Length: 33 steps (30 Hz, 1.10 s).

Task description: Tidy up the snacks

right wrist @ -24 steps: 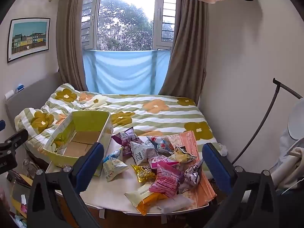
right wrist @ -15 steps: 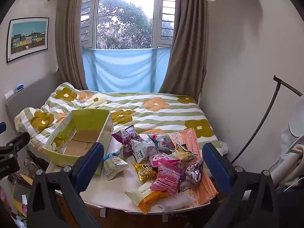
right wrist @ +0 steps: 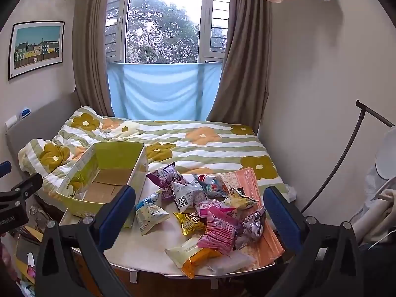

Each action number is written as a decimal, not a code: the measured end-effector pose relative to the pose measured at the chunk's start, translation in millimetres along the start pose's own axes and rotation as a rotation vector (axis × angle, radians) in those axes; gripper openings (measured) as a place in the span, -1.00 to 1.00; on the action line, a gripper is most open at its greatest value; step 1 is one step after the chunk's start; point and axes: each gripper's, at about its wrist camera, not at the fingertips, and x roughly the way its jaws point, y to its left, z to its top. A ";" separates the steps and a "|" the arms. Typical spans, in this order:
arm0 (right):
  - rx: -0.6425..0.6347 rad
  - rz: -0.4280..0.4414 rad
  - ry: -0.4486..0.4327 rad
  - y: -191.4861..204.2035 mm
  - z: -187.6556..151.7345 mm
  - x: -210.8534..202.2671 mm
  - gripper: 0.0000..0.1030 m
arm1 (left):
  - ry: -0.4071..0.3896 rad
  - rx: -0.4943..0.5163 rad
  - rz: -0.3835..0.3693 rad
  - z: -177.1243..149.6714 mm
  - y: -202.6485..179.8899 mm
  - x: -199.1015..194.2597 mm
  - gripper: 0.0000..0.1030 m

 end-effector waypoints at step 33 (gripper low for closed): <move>0.001 0.009 0.010 5.3 -1.1 -1.7 1.00 | 0.008 -0.001 -0.013 -0.8 0.2 0.4 0.99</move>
